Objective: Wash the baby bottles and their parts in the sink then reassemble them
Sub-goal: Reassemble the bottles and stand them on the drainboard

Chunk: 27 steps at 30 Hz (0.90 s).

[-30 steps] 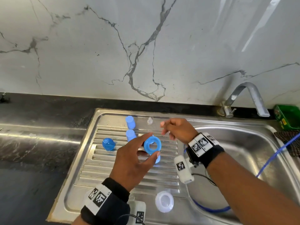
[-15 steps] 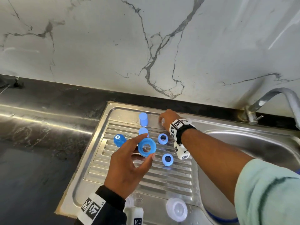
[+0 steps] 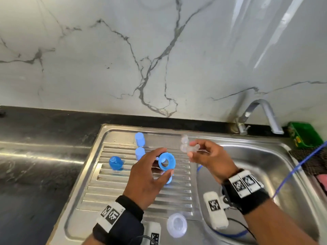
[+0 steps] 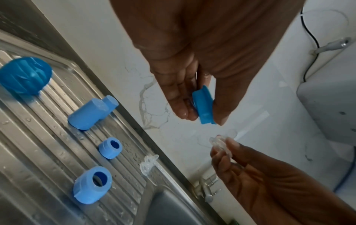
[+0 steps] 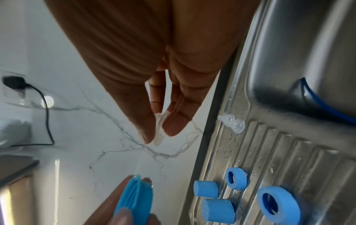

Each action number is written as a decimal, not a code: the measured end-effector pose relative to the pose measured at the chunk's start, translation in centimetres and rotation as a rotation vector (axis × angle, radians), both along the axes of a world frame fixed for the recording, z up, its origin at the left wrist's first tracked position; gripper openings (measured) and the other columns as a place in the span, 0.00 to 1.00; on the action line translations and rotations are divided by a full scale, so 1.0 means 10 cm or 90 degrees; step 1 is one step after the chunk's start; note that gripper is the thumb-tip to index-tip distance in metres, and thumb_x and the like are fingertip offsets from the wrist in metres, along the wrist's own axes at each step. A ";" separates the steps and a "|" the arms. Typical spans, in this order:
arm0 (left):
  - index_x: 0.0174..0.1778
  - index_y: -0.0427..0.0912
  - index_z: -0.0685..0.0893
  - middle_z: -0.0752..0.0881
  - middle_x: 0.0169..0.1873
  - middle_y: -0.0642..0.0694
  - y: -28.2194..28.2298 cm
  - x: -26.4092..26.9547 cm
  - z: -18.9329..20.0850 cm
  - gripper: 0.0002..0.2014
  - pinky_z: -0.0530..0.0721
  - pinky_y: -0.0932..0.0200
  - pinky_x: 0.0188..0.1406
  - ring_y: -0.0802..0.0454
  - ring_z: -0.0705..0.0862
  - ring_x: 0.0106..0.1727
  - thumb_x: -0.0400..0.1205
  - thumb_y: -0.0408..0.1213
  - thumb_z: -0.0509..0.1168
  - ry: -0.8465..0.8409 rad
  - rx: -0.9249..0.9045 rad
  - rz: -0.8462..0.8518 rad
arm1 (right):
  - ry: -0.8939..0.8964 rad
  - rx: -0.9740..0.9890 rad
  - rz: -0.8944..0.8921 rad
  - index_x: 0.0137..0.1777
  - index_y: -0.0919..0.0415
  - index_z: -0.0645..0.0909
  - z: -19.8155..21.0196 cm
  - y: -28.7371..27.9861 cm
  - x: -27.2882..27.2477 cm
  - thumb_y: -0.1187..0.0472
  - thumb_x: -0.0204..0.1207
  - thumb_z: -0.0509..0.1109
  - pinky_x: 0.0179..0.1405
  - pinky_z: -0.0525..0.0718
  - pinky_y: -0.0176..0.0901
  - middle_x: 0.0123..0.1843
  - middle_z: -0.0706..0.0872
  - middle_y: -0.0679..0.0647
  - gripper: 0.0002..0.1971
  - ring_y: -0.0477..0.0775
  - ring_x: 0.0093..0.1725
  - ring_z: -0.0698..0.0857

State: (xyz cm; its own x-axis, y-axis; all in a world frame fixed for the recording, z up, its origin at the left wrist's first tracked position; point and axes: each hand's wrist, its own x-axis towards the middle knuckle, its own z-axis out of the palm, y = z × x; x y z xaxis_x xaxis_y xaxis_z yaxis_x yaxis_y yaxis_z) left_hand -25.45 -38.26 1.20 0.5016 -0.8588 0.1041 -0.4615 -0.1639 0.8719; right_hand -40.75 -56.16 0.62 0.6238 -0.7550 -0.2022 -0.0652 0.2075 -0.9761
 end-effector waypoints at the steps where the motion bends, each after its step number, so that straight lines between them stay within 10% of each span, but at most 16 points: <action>1: 0.69 0.58 0.80 0.86 0.58 0.63 -0.02 -0.07 0.02 0.25 0.87 0.66 0.55 0.60 0.87 0.55 0.77 0.42 0.78 0.007 0.002 -0.010 | -0.009 -0.003 -0.009 0.58 0.62 0.87 0.04 0.07 -0.13 0.67 0.63 0.85 0.52 0.89 0.52 0.48 0.92 0.55 0.22 0.58 0.48 0.90; 5: 0.66 0.55 0.83 0.88 0.54 0.58 -0.07 -0.31 0.08 0.24 0.85 0.71 0.52 0.61 0.88 0.51 0.75 0.39 0.80 0.026 0.008 -0.043 | -0.016 -0.092 -0.004 0.53 0.56 0.89 0.17 0.26 -0.49 0.69 0.61 0.85 0.55 0.89 0.48 0.51 0.92 0.52 0.21 0.54 0.49 0.90; 14: 0.63 0.56 0.84 0.86 0.50 0.64 -0.09 -0.64 0.09 0.27 0.82 0.69 0.46 0.64 0.85 0.45 0.69 0.51 0.83 -0.043 0.040 -0.044 | 0.147 -0.755 0.126 0.60 0.57 0.90 0.37 0.47 -0.67 0.75 0.68 0.79 0.60 0.73 0.18 0.60 0.84 0.54 0.22 0.40 0.54 0.81; 27: 0.55 0.70 0.76 0.76 0.41 0.77 0.00 -1.01 0.22 0.31 0.68 0.42 0.69 0.83 0.71 0.46 0.61 0.81 0.60 -0.189 0.169 0.046 | 0.218 -0.772 0.241 0.69 0.50 0.78 0.44 0.63 -0.81 0.74 0.71 0.76 0.42 0.91 0.51 0.63 0.75 0.53 0.29 0.55 0.46 0.88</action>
State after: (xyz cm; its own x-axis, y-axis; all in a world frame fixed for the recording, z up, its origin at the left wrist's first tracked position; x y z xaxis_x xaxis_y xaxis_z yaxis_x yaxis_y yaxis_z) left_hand -35.54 -38.22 3.40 0.5429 -0.8392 0.0323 -0.6662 -0.4069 0.6250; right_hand -48.88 -49.84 5.06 0.8885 -0.3585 0.2866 -0.2052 -0.8688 -0.4506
